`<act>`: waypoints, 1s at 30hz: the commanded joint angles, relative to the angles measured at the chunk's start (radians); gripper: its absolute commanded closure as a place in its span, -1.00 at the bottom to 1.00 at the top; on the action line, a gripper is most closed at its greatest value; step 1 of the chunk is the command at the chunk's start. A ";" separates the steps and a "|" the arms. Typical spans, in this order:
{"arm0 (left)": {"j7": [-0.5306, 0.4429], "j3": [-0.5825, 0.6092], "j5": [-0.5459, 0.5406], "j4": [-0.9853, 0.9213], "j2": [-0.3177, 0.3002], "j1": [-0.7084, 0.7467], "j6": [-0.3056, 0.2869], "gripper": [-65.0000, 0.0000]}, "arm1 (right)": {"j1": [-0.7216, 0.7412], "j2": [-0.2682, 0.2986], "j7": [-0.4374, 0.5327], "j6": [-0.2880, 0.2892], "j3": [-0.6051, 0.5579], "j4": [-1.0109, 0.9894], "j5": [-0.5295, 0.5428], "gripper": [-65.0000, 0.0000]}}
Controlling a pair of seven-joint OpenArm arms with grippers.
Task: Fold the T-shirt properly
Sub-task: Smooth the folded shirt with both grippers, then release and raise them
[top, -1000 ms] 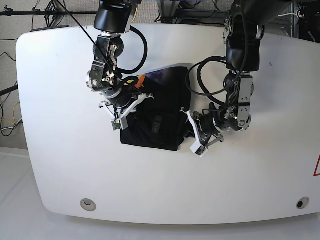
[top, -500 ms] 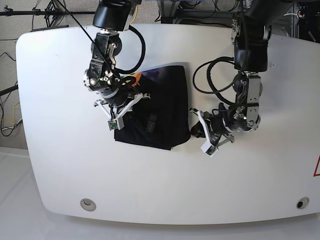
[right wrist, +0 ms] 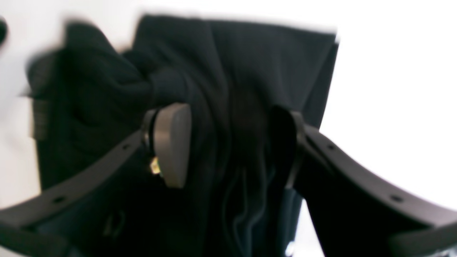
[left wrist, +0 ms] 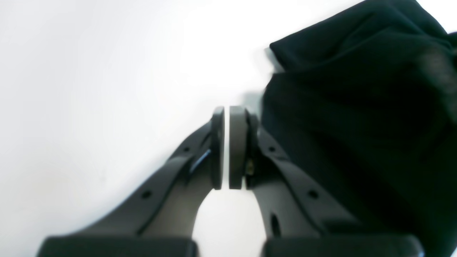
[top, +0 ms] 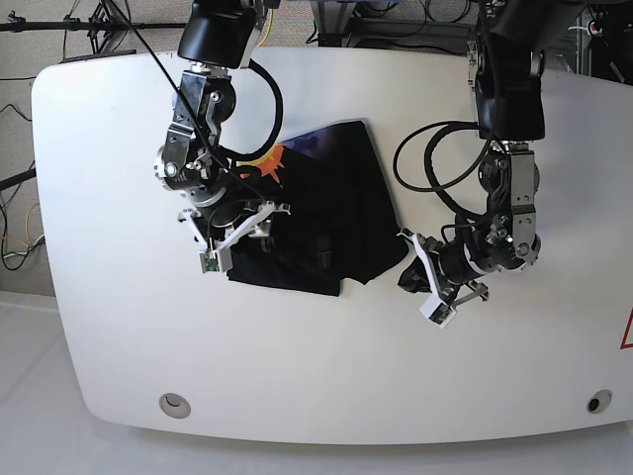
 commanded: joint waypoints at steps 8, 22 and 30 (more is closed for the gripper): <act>0.000 -0.006 -0.008 0.130 -0.022 0.000 0.000 0.98 | 0.116 -0.001 -0.059 0.003 -0.002 0.105 0.019 -0.06; 0.000 -0.030 -0.007 0.377 -0.103 0.132 0.000 0.98 | 0.052 -0.002 -0.277 0.075 -0.004 0.414 0.019 -0.05; 0.000 -0.167 -0.007 0.471 -0.114 0.233 0.000 0.98 | -0.088 0.002 -0.272 0.152 -0.024 0.441 0.111 0.15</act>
